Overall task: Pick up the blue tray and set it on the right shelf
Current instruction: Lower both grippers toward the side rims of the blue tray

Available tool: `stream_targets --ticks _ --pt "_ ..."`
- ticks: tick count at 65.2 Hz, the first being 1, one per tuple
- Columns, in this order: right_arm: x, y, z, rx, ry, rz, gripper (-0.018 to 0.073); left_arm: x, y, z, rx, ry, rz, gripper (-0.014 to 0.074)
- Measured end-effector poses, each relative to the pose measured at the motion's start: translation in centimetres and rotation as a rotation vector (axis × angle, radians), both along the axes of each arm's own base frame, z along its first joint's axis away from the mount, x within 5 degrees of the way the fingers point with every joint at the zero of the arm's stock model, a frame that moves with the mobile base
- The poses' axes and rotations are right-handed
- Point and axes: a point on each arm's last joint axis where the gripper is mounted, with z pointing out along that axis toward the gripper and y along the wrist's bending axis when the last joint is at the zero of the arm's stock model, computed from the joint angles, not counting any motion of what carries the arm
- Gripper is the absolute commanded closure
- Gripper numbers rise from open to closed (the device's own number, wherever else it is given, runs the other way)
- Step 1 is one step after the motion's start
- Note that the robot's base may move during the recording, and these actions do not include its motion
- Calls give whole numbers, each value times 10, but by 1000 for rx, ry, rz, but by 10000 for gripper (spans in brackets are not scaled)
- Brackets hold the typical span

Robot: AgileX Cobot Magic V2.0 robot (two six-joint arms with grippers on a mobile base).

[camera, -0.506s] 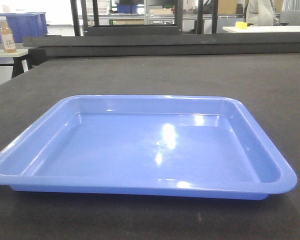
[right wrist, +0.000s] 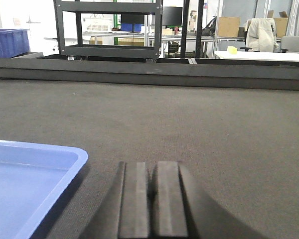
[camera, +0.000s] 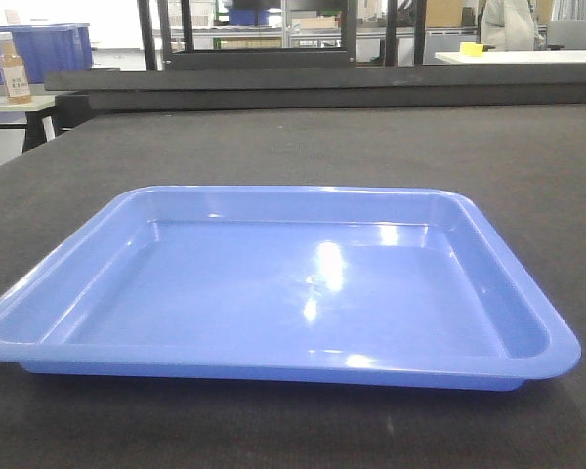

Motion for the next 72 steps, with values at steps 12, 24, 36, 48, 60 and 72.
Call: stream_targets --ticks 12,24,36,48,60,72 --pt "0 0 0 0 0 0 503 0 0 0 0 0 0 645" --pt "0 0 4 2 -39 -3 503 0 0 0 0 -5 0 645" --pt "-5 -2 28 12 -219 -16 503 -3 1 17 -47 -179 4 645" --pt "-23 -2 84 15 -289 -4 503 -14 1 60 -50 -182 -5 645" --pt "-28 1 124 -5 -52 27 503 -23 1 106 -29 -14 -19 645" --pt "-5 8 153 30 287 93 503 -6 -8 130 -67 370 -82 645"
